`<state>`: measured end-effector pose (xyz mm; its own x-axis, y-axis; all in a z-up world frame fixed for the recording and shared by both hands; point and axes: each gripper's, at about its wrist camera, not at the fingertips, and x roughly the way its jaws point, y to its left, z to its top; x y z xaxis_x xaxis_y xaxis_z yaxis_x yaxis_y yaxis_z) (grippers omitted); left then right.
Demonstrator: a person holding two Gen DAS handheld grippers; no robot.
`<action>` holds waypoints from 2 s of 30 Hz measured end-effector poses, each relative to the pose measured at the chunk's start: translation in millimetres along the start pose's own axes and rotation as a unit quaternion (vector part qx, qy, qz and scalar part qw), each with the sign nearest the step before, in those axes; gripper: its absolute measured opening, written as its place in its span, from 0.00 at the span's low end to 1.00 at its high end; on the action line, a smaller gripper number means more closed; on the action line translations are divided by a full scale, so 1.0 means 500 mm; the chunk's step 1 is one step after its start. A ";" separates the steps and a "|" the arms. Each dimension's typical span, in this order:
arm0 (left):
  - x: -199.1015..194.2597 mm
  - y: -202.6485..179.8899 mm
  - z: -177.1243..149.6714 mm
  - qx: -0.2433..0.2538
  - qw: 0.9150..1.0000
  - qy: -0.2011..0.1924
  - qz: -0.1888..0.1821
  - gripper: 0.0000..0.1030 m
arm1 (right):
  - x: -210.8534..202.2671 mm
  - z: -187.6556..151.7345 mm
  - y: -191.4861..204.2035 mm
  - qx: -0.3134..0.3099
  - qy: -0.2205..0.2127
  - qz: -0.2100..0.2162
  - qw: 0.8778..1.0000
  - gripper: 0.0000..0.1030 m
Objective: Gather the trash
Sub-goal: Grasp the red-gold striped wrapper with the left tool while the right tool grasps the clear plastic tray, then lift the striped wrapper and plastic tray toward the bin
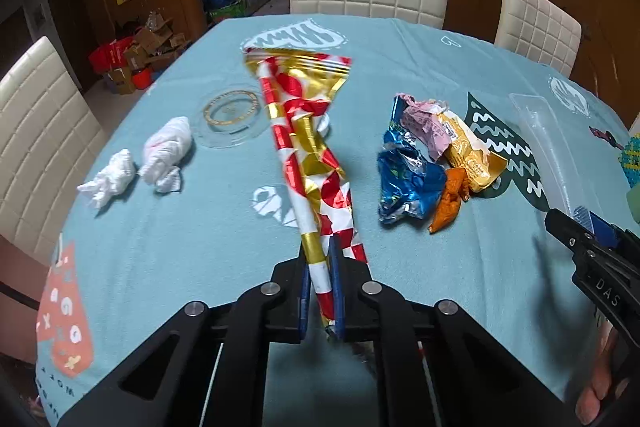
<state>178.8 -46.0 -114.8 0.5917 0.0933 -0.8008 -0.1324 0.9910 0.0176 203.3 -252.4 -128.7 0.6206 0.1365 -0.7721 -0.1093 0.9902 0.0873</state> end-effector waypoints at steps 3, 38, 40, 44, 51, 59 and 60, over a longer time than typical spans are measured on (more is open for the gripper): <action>-0.020 0.016 -0.002 -0.002 1.000 -0.010 0.002 0.06 | -0.025 -0.001 0.028 -0.009 -0.006 0.010 1.000 0.51; -0.177 0.477 -0.013 -0.079 0.982 -0.130 0.108 0.05 | -0.157 0.030 0.674 -0.231 -0.079 0.134 0.960 0.51; -0.168 0.517 -0.015 -0.089 0.981 -0.124 0.120 0.05 | -0.151 0.029 0.718 -0.244 -0.081 0.142 0.956 0.51; -0.154 0.587 -0.022 -0.102 0.978 -0.115 0.139 0.05 | -0.129 0.028 0.795 -0.258 -0.075 0.157 0.950 0.51; -0.097 0.670 -0.026 -0.121 0.978 -0.091 0.144 0.05 | -0.062 0.044 0.869 -0.269 -0.057 0.157 0.948 0.51; -0.045 0.699 -0.022 -0.125 0.976 -0.080 0.161 0.28 | 0.009 0.052 0.876 -0.269 -0.032 0.134 0.953 0.51; -0.040 0.705 -0.023 -0.128 0.975 -0.080 0.163 0.44 | 0.013 0.051 0.877 -0.269 -0.030 0.135 0.953 0.51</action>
<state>110.9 300.4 -99.5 0.5984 0.4336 -0.6737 -0.5158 0.8520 0.0902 179.1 183.6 -79.4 0.5541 0.4019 -0.7290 -0.6444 0.7614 -0.0700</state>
